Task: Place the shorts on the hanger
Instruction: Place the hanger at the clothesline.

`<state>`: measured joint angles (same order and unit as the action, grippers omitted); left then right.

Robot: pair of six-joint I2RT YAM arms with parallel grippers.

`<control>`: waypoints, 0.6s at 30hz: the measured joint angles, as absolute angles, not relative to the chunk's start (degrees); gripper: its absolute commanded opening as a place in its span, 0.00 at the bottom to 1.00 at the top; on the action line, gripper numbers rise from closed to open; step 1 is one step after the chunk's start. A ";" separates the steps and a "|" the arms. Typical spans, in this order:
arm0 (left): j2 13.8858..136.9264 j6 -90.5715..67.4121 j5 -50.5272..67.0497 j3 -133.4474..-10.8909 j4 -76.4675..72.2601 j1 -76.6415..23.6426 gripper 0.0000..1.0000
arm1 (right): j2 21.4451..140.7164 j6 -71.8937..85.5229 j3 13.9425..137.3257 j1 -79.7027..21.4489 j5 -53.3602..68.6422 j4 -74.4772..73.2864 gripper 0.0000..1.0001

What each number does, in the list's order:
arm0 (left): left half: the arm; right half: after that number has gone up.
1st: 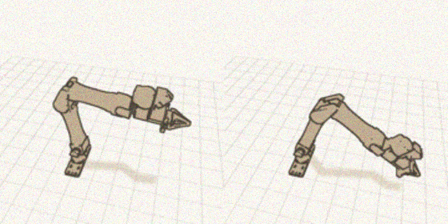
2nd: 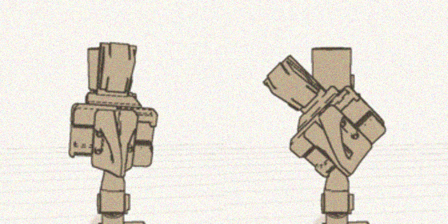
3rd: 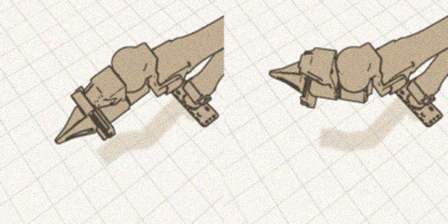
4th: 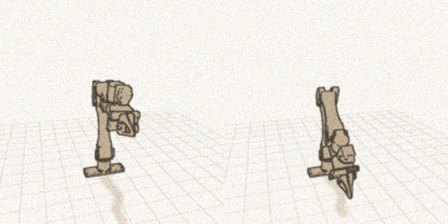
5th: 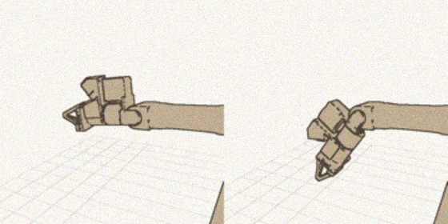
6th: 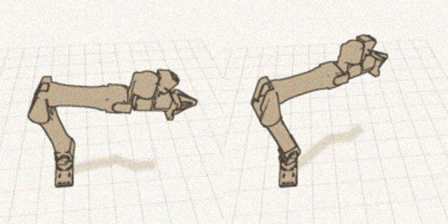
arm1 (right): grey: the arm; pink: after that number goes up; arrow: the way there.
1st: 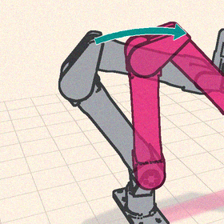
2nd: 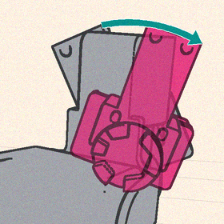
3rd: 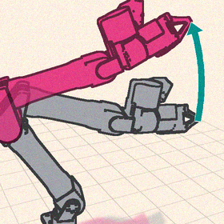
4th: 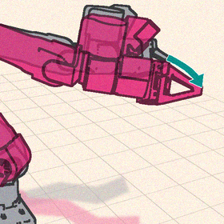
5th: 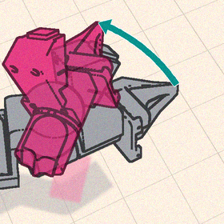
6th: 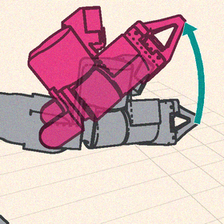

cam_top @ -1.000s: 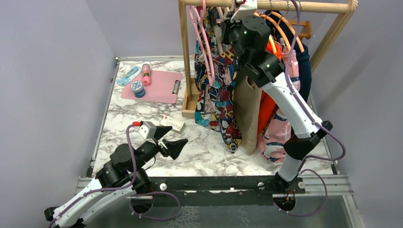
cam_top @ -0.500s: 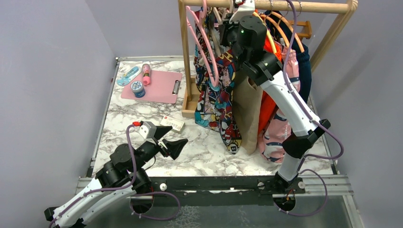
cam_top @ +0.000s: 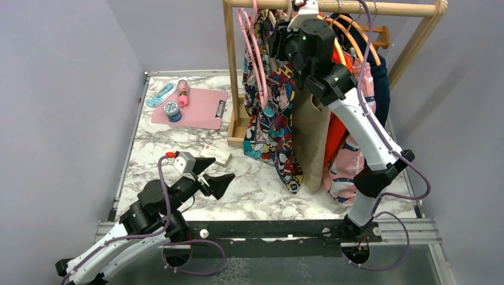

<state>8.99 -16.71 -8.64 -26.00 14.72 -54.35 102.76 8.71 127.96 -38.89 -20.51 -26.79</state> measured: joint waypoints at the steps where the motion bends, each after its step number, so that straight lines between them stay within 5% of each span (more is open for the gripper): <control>1: 8.99 -16.71 -8.64 -26.00 14.72 -54.35 0.99 | 102.74 9.02 128.11 -38.89 -19.75 -27.22 0.53; 18: 8.95 -16.69 -8.64 -26.00 14.70 -54.35 0.99 | 86.13 11.57 125.27 -38.89 -10.61 -40.42 0.62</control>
<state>8.95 -16.69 -8.64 -26.00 14.70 -54.35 86.13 11.57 125.27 -38.89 -10.61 -40.42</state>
